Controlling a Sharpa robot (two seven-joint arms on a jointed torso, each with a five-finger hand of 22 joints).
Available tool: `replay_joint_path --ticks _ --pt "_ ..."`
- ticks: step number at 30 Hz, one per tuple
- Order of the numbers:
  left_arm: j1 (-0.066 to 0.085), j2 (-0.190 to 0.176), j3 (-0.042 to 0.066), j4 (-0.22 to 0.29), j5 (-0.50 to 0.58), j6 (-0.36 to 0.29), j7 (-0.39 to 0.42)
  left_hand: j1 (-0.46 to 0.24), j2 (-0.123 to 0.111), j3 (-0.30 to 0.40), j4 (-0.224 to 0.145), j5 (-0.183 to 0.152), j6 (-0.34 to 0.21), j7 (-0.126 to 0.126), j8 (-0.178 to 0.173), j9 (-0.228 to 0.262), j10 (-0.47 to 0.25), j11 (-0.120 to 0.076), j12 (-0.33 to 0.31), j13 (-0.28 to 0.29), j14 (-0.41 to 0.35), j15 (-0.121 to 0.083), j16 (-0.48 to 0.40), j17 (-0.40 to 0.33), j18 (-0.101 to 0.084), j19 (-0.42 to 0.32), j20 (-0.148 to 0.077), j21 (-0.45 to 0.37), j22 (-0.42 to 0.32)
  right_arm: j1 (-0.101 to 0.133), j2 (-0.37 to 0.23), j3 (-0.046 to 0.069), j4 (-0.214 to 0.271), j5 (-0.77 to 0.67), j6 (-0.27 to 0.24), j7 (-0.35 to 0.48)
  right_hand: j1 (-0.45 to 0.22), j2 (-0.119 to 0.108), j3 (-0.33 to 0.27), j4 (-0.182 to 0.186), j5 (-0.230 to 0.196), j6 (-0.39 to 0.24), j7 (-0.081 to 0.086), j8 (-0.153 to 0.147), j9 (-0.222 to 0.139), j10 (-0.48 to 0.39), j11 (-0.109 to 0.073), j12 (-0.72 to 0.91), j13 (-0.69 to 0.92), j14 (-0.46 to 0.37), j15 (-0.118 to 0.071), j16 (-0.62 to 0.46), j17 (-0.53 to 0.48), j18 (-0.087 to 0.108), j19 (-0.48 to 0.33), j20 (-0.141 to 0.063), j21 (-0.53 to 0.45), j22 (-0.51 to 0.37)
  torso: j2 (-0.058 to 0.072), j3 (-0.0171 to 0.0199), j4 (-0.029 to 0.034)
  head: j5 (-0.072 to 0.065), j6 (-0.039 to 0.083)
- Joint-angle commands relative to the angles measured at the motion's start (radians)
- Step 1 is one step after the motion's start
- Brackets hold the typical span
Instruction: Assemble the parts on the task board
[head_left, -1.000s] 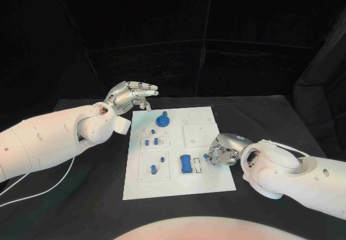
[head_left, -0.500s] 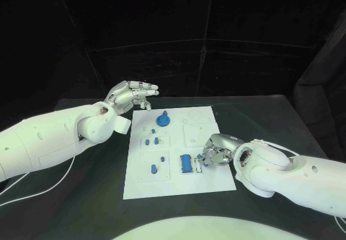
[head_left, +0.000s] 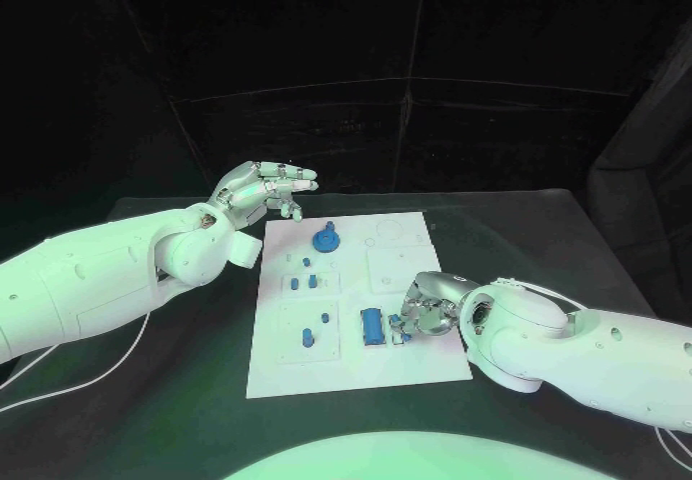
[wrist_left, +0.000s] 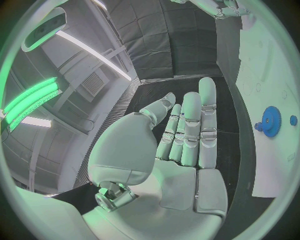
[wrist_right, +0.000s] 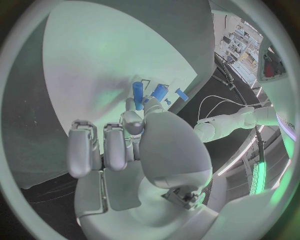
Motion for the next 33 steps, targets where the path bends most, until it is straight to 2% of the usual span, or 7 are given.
replay_joint_path --ticks 1,6,11,16,20,25,33 --pt "0.002 0.002 0.001 0.001 0.004 0.015 -0.002 -0.001 0.007 -0.005 0.002 0.002 -0.005 0.001 0.003 0.001 -0.006 -0.002 0.002 0.001 -0.005 -0.001 0.006 -0.001 0.020 0.003 0.001 -0.007 -0.001 0.001 0.004 0.000 -0.002 0.008 0.030 -0.019 -0.012 0.003 0.004 0.001 0.007 0.010 -0.005 0.005 -0.001 0.009 0.001 0.000 0.001 0.054 -0.008 0.006 0.001 -0.011 0.005 -0.005 0.005 0.100 -0.001 -0.0003 0.0002 -0.001 -0.001" --pt "0.002 0.003 0.001 0.000 0.004 0.017 -0.003 -0.001 0.007 -0.005 0.002 0.002 -0.005 0.001 0.003 0.001 -0.006 -0.002 0.002 0.001 -0.005 -0.001 0.006 -0.001 0.020 0.003 0.001 -0.007 -0.001 0.001 0.008 0.000 -0.006 0.009 0.029 -0.027 -0.022 0.002 0.011 0.009 0.005 0.015 -0.006 0.006 0.002 0.011 0.000 0.000 0.001 0.054 -0.009 0.006 0.001 -0.011 0.005 -0.006 0.005 0.100 0.000 -0.0004 0.0003 0.001 0.000" --pt "0.002 0.004 0.001 -0.001 0.004 0.019 -0.005 -0.001 0.007 -0.005 0.002 0.002 -0.005 0.001 0.003 0.001 -0.006 -0.002 0.002 0.001 -0.005 -0.001 0.006 -0.001 0.020 0.003 0.001 -0.007 -0.001 0.001 0.012 0.000 -0.011 0.009 0.027 -0.033 -0.088 0.003 0.015 0.018 -0.055 0.025 -0.007 0.006 0.009 0.017 0.000 0.002 0.006 0.054 -0.009 0.007 0.005 -0.012 0.006 -0.007 0.005 0.101 0.000 -0.0007 0.0002 0.002 -0.001" --pt "0.002 0.004 0.001 -0.001 0.004 0.020 -0.005 -0.001 0.007 -0.005 0.002 0.002 -0.005 0.001 0.003 0.001 -0.006 -0.002 0.002 0.001 -0.005 -0.001 0.006 -0.001 0.020 0.003 0.001 -0.007 -0.001 0.001 0.020 0.000 -0.017 0.006 0.027 -0.037 -0.114 -0.001 0.010 0.018 -0.037 0.028 -0.006 0.005 0.013 0.019 0.001 0.002 0.008 0.054 -0.009 0.007 0.006 -0.011 0.006 -0.007 0.005 0.102 0.001 -0.0011 -0.0007 0.002 0.000" --pt "0.002 0.005 0.001 -0.001 0.004 0.020 -0.006 -0.001 0.007 -0.005 0.002 0.002 -0.005 0.001 0.003 0.001 -0.006 -0.002 0.002 0.001 -0.005 -0.001 0.006 -0.001 0.020 0.003 0.001 -0.007 -0.001 0.001 0.026 0.000 -0.022 0.001 0.030 -0.040 -0.139 -0.001 0.001 0.018 -0.053 0.031 -0.006 0.006 0.017 0.020 0.001 0.002 0.009 0.054 -0.009 0.007 0.006 -0.012 0.006 -0.007 0.005 0.102 0.001 -0.0009 -0.0004 0.003 0.000" --pt "0.002 0.004 0.001 -0.001 0.004 0.020 -0.007 -0.001 0.007 -0.005 0.002 0.002 -0.005 0.001 0.003 0.001 -0.006 -0.002 0.002 0.001 -0.005 -0.001 0.006 -0.001 0.020 0.003 0.001 -0.007 -0.001 0.001 0.028 0.000 -0.027 -0.008 0.034 -0.045 -0.186 0.001 -0.026 0.019 -0.052 0.033 -0.005 0.005 0.022 0.021 0.003 0.001 0.011 0.054 -0.008 0.007 0.006 -0.011 0.006 -0.006 0.005 0.102 -0.001 -0.0012 0.0001 0.002 0.000" --pt "0.002 0.004 0.001 -0.002 0.004 0.022 -0.009 -0.001 0.007 -0.005 0.002 0.002 -0.005 0.001 0.003 0.001 -0.006 -0.002 0.002 0.001 -0.005 -0.001 0.006 -0.001 0.020 0.003 0.001 -0.007 -0.001 0.001 0.020 0.000 -0.021 -0.017 0.026 -0.034 -0.192 0.000 -0.042 0.013 -0.074 0.032 -0.006 0.004 0.026 0.021 0.002 0.000 0.013 0.054 -0.008 0.005 0.004 -0.011 0.006 -0.006 0.005 0.102 -0.001 0.0004 -0.0021 0.004 -0.001"
